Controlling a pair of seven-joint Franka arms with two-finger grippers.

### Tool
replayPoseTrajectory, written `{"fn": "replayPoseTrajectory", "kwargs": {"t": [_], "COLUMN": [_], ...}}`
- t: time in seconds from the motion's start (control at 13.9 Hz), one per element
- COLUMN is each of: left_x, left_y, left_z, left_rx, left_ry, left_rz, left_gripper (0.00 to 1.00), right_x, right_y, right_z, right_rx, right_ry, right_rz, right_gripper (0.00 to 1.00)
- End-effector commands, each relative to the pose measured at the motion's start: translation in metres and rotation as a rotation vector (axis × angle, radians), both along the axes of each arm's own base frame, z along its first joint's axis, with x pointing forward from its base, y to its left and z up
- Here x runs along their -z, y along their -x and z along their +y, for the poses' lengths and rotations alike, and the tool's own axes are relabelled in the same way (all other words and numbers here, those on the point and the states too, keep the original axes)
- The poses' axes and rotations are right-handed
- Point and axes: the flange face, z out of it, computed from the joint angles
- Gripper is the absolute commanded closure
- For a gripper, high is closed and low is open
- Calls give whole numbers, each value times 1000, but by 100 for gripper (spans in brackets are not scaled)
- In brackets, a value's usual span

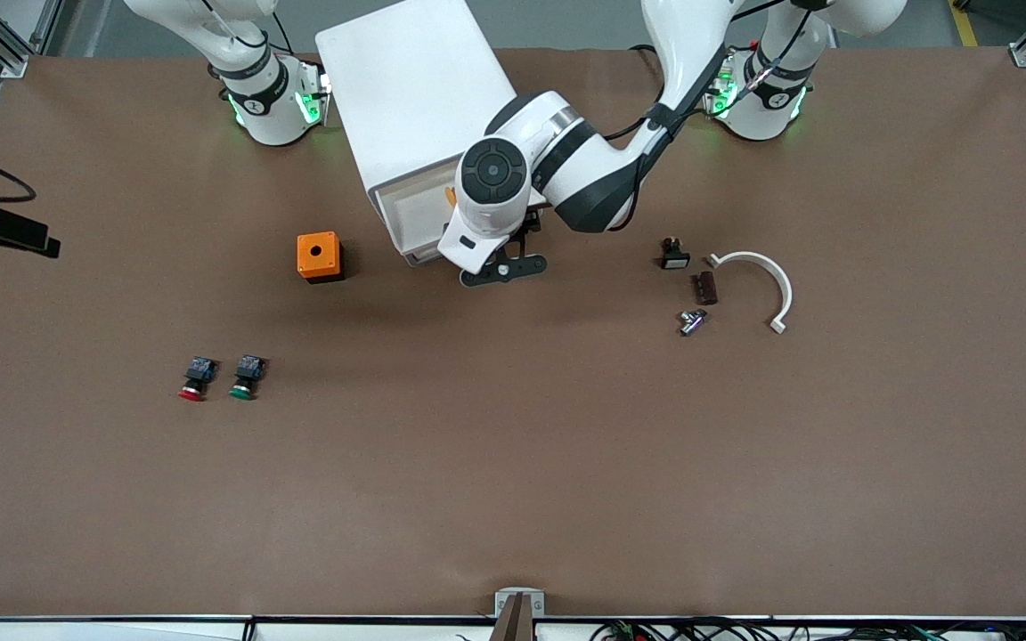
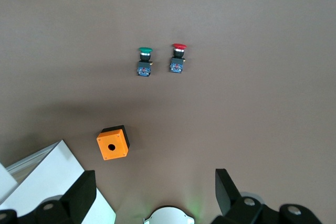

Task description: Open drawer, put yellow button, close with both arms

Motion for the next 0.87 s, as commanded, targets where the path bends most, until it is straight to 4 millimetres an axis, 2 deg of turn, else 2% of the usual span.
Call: {"fn": "replayPoseTrajectory", "kwargs": {"t": [0.0, 0.36, 0.5, 0.65, 0.79], "left_x": [-3, 3, 2, 2, 6], "left_y": [16, 40, 42, 47, 54], "left_z": [-12, -26, -27, -30, -32], "left_rx": [16, 29, 28, 36, 45], "left_ry": [36, 50, 54, 56, 53], "left_rz": [39, 86, 92, 95, 108], "left_gripper": [0, 0, 0, 0, 0], "right_x": [-11, -12, -13, -13, -22], "right_y": [28, 69, 82, 89, 97], "right_z": [-4, -14, -14, -14, -13], "right_rx": [9, 16, 16, 16, 15], "right_ry": [-12, -15, -15, -15, -15], "right_rz": [-1, -17, -37, -43, -61], "right_gripper": [0, 0, 0, 0, 0]}}
